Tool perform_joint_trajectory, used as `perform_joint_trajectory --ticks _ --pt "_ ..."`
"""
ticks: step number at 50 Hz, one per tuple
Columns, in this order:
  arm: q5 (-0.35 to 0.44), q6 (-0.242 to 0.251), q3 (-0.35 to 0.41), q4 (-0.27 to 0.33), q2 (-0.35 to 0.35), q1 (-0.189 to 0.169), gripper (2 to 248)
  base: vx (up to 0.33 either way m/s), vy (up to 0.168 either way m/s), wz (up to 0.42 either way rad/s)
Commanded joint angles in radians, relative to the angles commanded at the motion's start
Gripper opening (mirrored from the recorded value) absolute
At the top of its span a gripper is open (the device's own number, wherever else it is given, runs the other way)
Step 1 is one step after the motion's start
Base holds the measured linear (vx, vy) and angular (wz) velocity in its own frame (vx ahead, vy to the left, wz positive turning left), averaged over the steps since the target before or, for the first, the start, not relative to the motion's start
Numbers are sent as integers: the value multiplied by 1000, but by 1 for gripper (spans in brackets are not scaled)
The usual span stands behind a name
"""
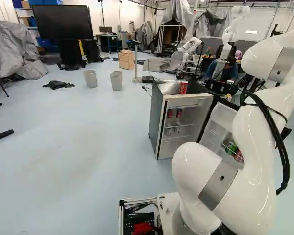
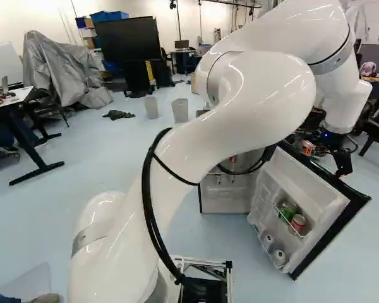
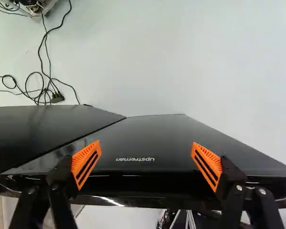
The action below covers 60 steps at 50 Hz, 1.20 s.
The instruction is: Grab a drink from the fridge
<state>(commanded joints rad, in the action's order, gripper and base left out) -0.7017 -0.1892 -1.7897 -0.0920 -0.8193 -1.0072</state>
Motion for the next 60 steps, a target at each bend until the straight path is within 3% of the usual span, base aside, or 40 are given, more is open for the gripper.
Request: perform_joint_trajectory --ticks 60 --pt "0 0 263 0 171 -39 247 0 0 0"
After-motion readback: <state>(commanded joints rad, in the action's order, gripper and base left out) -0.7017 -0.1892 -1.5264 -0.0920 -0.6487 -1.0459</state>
